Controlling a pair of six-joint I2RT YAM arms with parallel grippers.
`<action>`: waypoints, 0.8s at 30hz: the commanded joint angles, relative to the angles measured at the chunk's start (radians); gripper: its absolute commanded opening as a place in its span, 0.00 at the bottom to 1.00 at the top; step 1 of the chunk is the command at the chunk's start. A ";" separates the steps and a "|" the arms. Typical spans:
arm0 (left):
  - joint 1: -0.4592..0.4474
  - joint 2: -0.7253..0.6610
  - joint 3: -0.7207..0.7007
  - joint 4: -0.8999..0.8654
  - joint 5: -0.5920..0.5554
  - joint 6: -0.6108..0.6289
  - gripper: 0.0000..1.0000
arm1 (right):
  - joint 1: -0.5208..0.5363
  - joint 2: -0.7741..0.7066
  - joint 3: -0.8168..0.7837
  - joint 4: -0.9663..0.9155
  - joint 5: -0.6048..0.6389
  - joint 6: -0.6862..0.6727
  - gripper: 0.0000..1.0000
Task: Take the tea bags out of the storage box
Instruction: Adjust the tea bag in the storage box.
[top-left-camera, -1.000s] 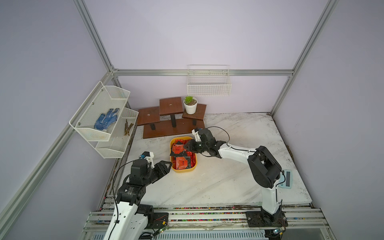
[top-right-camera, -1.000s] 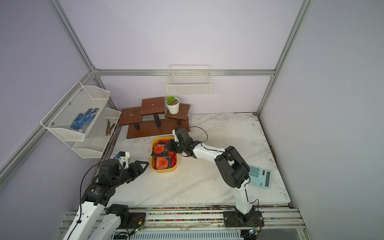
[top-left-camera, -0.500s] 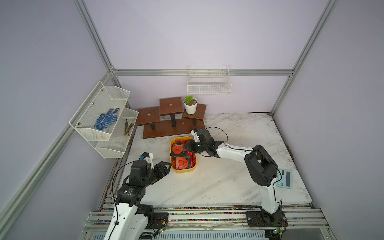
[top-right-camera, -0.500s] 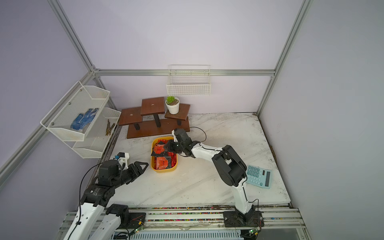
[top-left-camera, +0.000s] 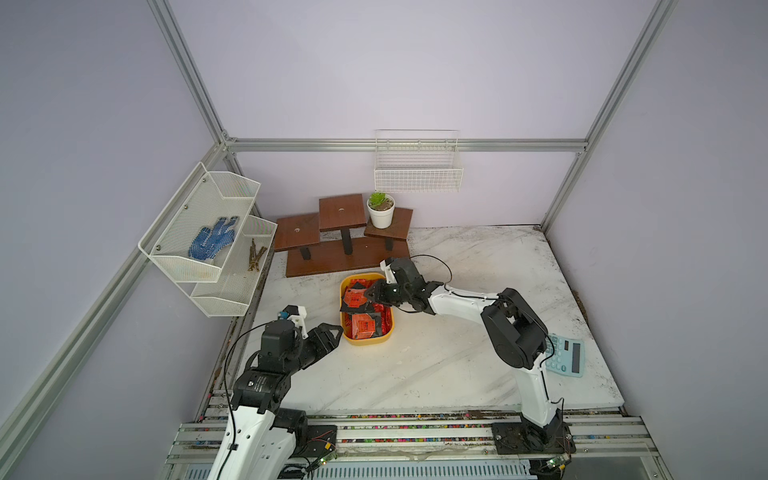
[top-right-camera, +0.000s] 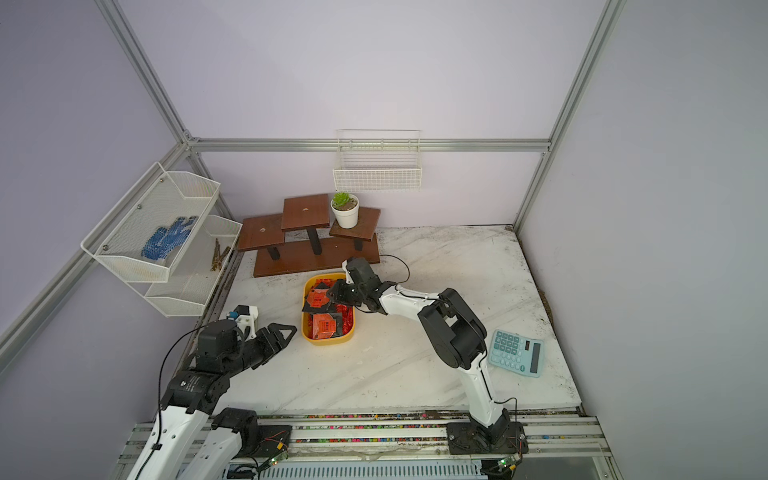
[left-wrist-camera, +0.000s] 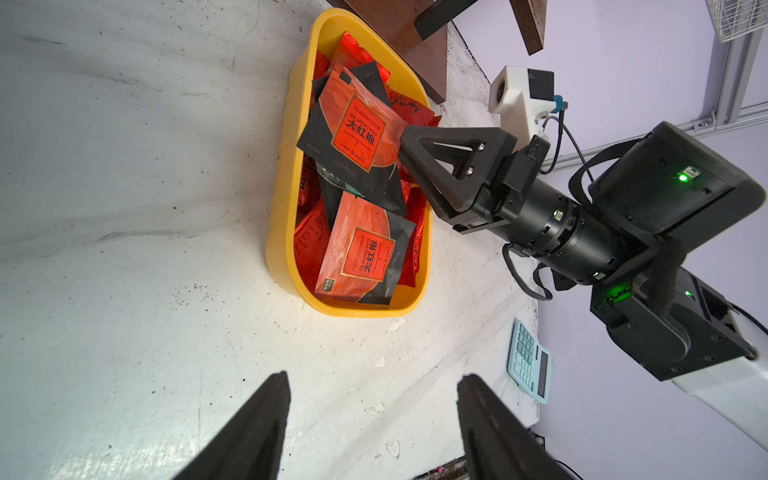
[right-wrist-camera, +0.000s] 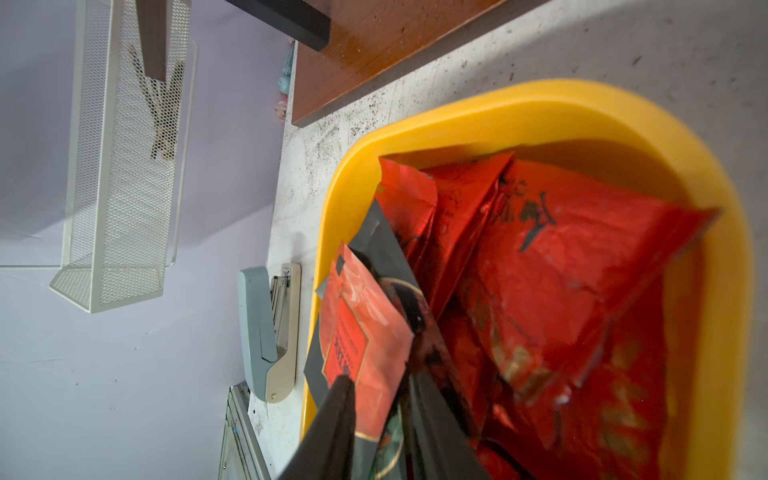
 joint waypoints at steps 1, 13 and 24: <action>-0.004 -0.007 0.022 0.012 -0.009 0.001 0.67 | 0.005 0.020 0.026 0.033 0.000 0.016 0.27; -0.003 -0.010 0.021 0.001 -0.009 -0.002 0.68 | 0.004 0.056 0.053 0.060 -0.020 0.047 0.16; -0.003 -0.010 0.027 0.002 -0.010 -0.008 0.68 | 0.005 -0.002 0.005 0.054 0.014 0.021 0.26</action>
